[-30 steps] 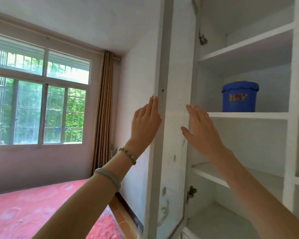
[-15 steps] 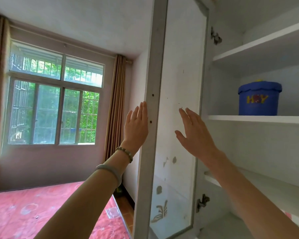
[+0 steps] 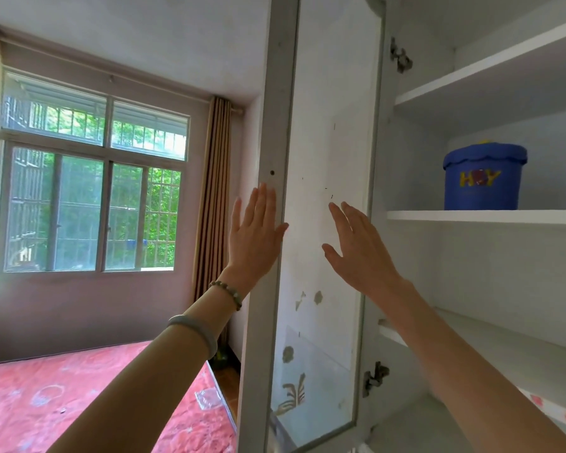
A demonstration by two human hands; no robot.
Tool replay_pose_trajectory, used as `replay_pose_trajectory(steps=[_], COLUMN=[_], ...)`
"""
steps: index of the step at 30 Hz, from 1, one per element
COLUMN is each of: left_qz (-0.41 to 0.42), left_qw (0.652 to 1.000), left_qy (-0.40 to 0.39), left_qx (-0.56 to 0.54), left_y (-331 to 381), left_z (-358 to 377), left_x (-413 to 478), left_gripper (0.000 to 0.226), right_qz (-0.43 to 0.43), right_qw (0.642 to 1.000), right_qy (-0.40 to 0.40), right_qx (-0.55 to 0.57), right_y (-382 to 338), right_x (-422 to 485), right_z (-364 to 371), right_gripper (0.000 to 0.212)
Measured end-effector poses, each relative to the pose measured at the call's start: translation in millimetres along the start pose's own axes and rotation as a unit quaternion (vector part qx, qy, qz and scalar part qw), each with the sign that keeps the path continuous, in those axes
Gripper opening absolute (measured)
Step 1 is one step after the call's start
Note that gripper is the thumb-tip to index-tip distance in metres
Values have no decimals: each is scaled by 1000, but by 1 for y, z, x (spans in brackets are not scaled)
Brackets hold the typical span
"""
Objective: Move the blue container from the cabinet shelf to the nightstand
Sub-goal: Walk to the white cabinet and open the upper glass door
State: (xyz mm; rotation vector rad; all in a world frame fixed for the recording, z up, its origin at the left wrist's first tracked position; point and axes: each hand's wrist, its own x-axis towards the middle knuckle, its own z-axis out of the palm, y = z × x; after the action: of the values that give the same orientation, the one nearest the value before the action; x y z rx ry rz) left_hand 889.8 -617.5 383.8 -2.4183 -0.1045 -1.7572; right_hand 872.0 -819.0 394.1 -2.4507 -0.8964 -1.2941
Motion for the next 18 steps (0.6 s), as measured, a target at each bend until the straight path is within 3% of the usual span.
replay_pose_trajectory(steps=[9,18], left_qz=[75,133], left_qw=[995,978], left_qy=[-13,-16], left_qx=[-65,-159], left_y=[79,184], left_z=[5,43], left_x=[11,42], left_gripper=[70,66], right_qz=[38,88], right_qw=[999,988], right_qy=[-2,23], right_qx=[-19,-122], right_y=[52,134], right_x=[-20,-29], right_z=[-26,-56], right_gripper=[66,68])
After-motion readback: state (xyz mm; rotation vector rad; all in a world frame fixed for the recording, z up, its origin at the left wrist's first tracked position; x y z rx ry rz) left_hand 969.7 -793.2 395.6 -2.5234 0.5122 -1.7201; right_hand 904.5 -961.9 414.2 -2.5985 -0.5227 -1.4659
